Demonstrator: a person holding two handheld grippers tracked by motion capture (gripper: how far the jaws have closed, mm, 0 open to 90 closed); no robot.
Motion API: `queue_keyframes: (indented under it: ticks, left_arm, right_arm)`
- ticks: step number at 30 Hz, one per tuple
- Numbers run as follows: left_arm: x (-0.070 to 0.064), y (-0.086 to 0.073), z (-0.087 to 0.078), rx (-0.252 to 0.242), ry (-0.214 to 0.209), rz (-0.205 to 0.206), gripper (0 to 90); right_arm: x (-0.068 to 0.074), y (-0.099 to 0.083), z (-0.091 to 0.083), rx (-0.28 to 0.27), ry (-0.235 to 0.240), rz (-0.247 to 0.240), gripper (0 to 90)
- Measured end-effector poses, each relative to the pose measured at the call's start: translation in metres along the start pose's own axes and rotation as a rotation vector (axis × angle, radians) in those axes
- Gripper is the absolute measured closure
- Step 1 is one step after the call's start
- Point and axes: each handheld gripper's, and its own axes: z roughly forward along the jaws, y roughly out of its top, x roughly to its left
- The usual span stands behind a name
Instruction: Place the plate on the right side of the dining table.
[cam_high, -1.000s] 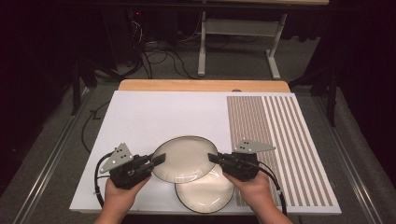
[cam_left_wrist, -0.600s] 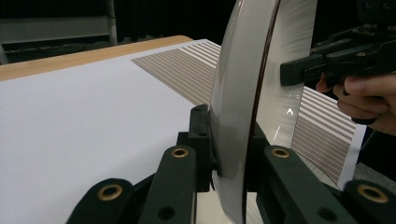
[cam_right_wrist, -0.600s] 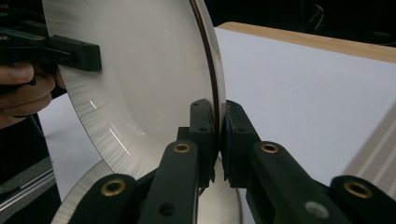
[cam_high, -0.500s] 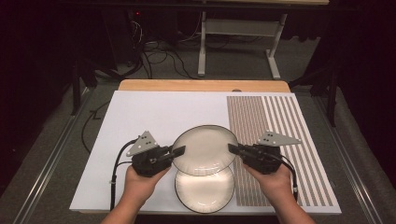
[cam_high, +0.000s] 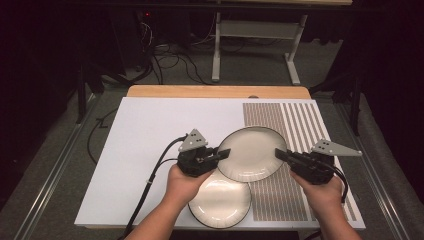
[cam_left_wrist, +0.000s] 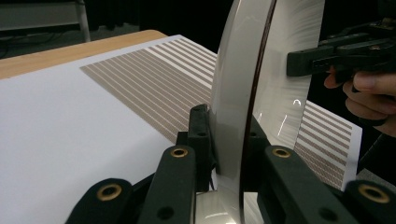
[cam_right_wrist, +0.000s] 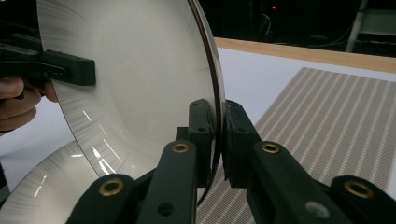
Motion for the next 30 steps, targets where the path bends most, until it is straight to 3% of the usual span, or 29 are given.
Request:
queue_keyframes:
  ticks: [16,30]
  left_arm:
    - [-0.013,0.012,0.072,0.082,-0.048,-0.004,78.9]
    - [-0.014,0.017,0.13,0.16,-0.061,-0.019,76.0]
  right_arm:
    - [-0.045,-0.02,-0.035,0.001,-0.12,0.059,85.2]
    - [-0.076,-0.037,-0.049,0.018,-0.2,0.103,85.9]
